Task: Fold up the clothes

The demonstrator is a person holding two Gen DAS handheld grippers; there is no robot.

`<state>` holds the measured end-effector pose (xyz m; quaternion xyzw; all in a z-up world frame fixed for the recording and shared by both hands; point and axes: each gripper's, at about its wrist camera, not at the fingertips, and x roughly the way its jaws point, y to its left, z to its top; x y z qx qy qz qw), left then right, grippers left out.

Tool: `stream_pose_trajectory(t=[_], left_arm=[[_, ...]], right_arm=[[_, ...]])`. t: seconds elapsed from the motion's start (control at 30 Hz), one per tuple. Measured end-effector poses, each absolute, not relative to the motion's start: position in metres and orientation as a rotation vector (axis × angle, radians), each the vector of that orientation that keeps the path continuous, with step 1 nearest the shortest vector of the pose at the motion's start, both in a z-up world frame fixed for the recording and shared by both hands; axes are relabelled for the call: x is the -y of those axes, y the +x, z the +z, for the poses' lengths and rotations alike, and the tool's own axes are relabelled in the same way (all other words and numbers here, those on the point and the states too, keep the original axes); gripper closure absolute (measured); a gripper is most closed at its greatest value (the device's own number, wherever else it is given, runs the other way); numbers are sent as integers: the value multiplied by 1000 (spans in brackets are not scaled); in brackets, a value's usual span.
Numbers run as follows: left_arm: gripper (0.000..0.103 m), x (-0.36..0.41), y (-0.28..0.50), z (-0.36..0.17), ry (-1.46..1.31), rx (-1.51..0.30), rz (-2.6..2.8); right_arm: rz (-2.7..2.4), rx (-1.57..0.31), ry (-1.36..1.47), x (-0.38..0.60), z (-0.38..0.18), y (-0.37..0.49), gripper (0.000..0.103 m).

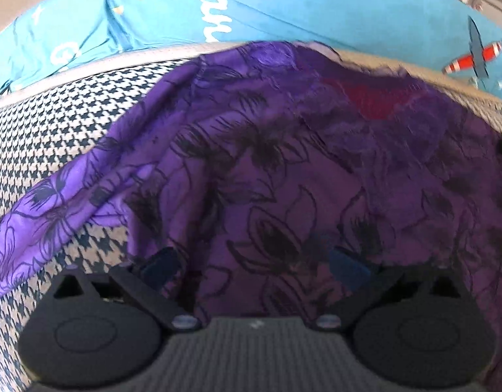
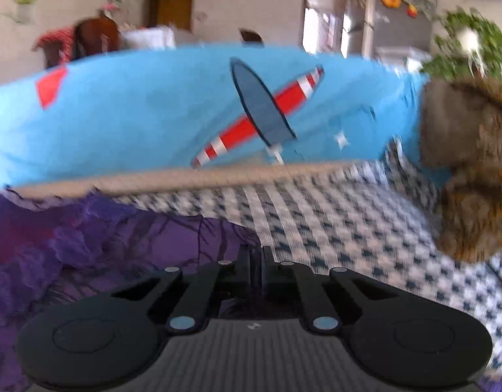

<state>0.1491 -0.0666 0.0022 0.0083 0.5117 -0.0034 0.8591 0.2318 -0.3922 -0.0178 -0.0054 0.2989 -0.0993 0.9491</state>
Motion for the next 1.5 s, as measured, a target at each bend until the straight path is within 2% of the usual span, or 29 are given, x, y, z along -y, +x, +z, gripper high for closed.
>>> stream_pose_trajectory(t=[0.17,0.37,0.47,0.6,0.73,1.03,1.27,1.5], left_arm=[[0,78,142,-7,58,-1108,-53],[0,65,138,17,66,-1002,-34],[0,42,145,31,2,-975,-4],[0,-1,159,54,-67,-926,61],[0,-47,171,61,-142,-924,122],[0,-117,190,54,-134,-921,158],[0,-152,197,37,-107,-938,139],[6,-157,197,15,-57,-966,93]], right_arm=[[-211,-628,-21,387,-13,233,94],[-191,-597,44,385,10,217,89],[-145,-573,79,376,24,207,88],[-78,-549,128,360,41,188,76],[1,-556,179,336,46,168,75],[146,-643,174,281,33,138,69],[196,-696,91,254,17,145,69],[198,-737,94,246,8,152,67]])
